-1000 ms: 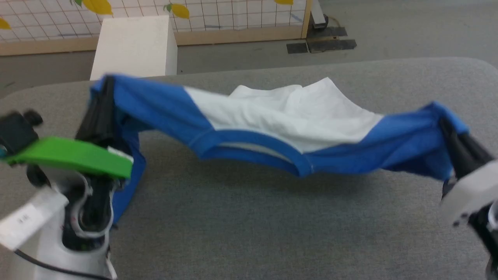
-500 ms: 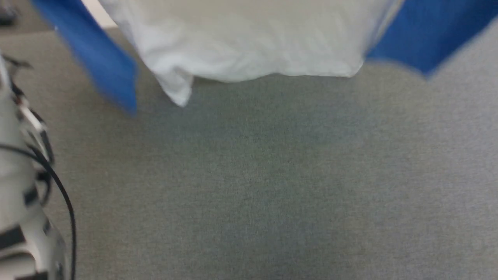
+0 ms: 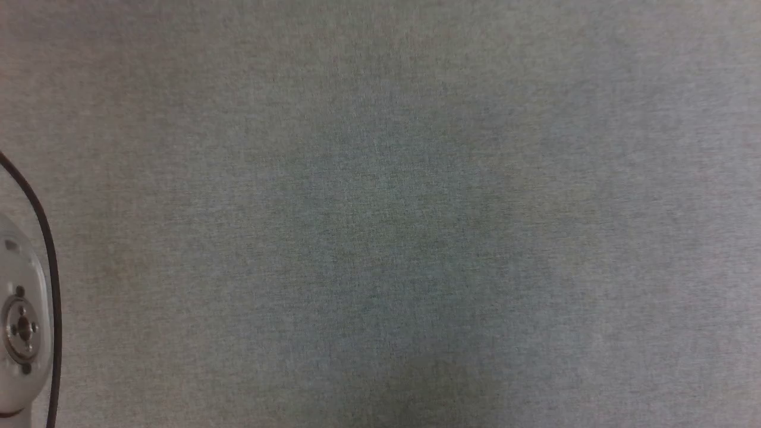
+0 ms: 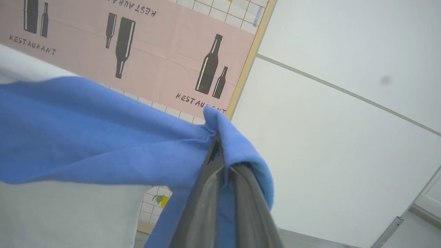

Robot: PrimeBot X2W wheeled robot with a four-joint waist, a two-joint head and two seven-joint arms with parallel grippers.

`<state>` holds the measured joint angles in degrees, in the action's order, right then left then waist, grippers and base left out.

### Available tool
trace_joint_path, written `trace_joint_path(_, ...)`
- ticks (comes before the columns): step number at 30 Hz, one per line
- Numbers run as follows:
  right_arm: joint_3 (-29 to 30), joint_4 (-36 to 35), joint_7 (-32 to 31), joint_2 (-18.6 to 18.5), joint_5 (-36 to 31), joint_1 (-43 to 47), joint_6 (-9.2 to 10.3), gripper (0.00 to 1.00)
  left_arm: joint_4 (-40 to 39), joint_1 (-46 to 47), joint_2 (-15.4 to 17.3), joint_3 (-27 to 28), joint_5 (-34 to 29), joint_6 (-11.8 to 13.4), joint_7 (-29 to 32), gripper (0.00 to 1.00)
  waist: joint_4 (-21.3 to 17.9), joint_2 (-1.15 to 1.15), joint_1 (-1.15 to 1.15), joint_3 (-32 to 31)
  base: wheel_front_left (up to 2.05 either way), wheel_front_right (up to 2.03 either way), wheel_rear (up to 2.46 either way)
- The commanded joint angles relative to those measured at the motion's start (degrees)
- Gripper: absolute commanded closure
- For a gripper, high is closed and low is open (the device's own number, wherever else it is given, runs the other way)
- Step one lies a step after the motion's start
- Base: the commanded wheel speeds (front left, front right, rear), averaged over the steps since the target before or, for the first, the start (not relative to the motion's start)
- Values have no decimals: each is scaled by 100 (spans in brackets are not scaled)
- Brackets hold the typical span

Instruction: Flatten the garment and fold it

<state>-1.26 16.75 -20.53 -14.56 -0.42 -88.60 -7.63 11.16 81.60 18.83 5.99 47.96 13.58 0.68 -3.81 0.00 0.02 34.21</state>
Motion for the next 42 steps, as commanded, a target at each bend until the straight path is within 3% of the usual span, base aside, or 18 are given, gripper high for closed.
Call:
trace_joint_path(1,29,221,102,-4,-44,-53,14,100,112,81,80,60,-52,-56,-108,100,64,0,-2,314,0,0,0)
trace_joint_path(6,-189,790,391,43,226,253,14,100,478,-352,105,-18,-69,-287,-167,100,132,0,-2,336,0,0,0)
trace_joint_path(12,-559,1196,414,-103,916,1485,14,100,854,-1732,198,-394,-214,-658,77,100,205,0,-2,-56,0,0,0)
trace_joint_path(20,-652,440,-176,-436,1979,3673,14,100,598,-3896,485,-945,-524,-946,472,100,228,0,-2,-980,0,0,0)
trace_joint_path(27,125,-1094,-825,-451,2202,5777,14,100,-444,-5914,545,-1049,-478,-676,832,100,268,0,-2,-1705,0,0,0)
trace_joint_path(33,701,-2215,-1327,-140,2096,7241,14,100,-1312,-7343,613,-1012,-337,-360,1206,100,289,0,-2,-2095,0,0,0)
trace_joint_path(42,1206,-2830,-1812,276,1823,8548,14,100,-2326,-9023,736,-1089,-395,178,1693,100,373,0,-2,-2460,0,0,0)
